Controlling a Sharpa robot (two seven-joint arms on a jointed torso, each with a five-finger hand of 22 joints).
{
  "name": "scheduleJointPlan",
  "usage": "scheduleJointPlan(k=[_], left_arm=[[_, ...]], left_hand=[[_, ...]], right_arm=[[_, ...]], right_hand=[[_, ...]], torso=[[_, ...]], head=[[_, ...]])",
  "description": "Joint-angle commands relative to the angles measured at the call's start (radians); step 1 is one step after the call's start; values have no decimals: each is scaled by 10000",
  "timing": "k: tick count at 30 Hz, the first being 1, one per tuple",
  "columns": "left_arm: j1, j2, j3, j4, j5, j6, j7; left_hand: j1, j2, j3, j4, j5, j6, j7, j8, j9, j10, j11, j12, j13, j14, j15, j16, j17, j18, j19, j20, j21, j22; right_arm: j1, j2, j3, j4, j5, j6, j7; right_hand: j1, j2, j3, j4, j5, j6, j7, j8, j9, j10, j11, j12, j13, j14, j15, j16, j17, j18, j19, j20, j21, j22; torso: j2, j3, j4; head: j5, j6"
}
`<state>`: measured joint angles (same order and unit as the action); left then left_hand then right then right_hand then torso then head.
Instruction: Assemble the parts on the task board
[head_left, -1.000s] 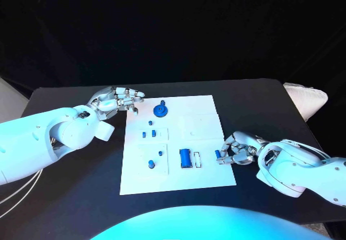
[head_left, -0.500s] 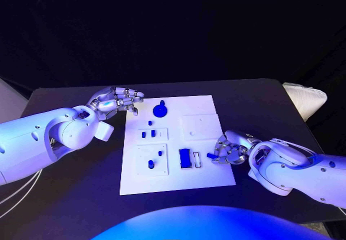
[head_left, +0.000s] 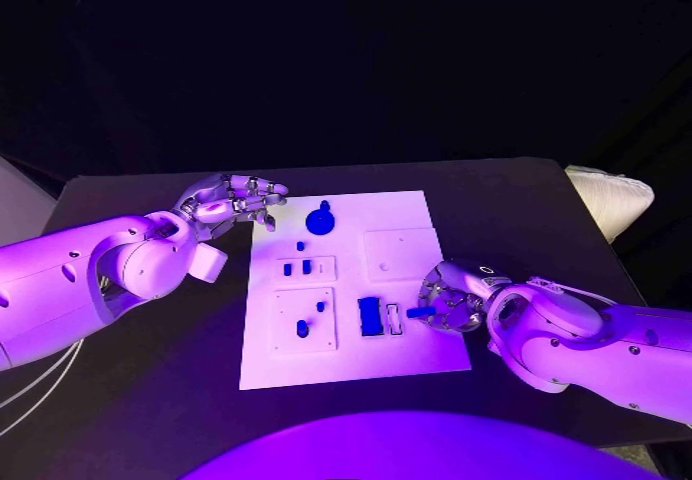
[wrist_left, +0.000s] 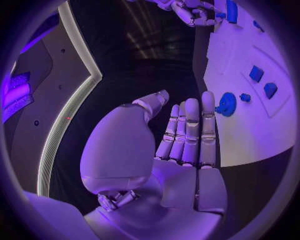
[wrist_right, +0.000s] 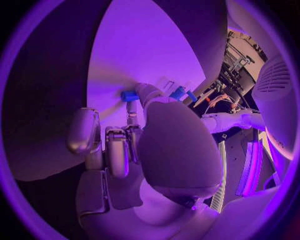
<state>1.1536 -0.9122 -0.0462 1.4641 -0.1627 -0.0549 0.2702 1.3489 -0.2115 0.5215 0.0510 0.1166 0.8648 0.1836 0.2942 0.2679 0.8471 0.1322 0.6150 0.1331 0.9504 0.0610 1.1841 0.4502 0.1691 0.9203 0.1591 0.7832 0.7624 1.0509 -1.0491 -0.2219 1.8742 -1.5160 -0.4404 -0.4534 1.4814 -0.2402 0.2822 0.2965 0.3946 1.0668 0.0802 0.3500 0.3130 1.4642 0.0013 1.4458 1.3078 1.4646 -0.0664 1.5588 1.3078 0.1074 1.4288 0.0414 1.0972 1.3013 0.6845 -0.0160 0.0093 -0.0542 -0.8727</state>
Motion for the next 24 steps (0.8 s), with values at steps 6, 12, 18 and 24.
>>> scheduleJointPlan(k=[6, 12, 18, 24], left_arm=[[2, 0, 5, 37, 56, 119, 85], [2, 6, 5, 37, 56, 113, 82], [2, 11, 5, 32, 56, 109, 74], [2, 10, 5, 34, 56, 108, 61]], left_hand=[[0, 124, -48, 8, 1, -67, 20, 64, -9, -63, -22, 42, -15, 14, 21, -22, -13, 144, 95, 1, -58, -9], [0, 124, -48, 8, 1, -67, 20, 64, -9, -63, -22, 42, -15, 14, 21, -22, -13, 144, 95, 1, -58, -9], [0, 124, -48, 8, 1, -67, 20, 64, -9, -63, -22, 42, -15, 14, 21, -22, -13, 144, 95, 1, -58, -9], [0, 124, -48, 8, 1, -67, 20, 64, -9, -63, -22, 42, -15, 14, 21, -22, -13, 144, 95, 1, -58, -9]], right_arm=[[-99, -36, -86, 73, -476, 125, -586], [-16, -200, -79, 401, 85, -583, -316], [167, -258, -74, 685, 1068, -1014, -1], [236, -235, -73, 792, 1921, -1250, 152]], right_hand=[[-462, -56, 898, -200, 804, 130, -45, 110, -43, 510, -40, 74, 1937, 1004, 7, 10, 2383, -208, 86, -2, 148, 152], [-839, -1, 1199, -209, 890, 196, -127, 246, 53, 648, -99, 319, 2083, 1038, -46, 75, 2530, -254, 182, -43, 399, 322], [-1309, 51, 1323, -138, 704, 210, -177, 336, 123, 743, -141, 501, 2194, 1062, -80, 120, 2630, -286, 250, -76, 567, 441], [-1586, 52, 1356, -126, 531, 211, -194, 381, 159, 778, -154, 569, 2238, 1062, -92, 120, 2630, -301, 280, -89, 641, 500]], torso=[[5, -1, -5], [-4, -4, -5], [-1, -10, 0], [10, -6, 6]], head=[[7, 1], [-10, 1], [-19, 1], [8, 1]])
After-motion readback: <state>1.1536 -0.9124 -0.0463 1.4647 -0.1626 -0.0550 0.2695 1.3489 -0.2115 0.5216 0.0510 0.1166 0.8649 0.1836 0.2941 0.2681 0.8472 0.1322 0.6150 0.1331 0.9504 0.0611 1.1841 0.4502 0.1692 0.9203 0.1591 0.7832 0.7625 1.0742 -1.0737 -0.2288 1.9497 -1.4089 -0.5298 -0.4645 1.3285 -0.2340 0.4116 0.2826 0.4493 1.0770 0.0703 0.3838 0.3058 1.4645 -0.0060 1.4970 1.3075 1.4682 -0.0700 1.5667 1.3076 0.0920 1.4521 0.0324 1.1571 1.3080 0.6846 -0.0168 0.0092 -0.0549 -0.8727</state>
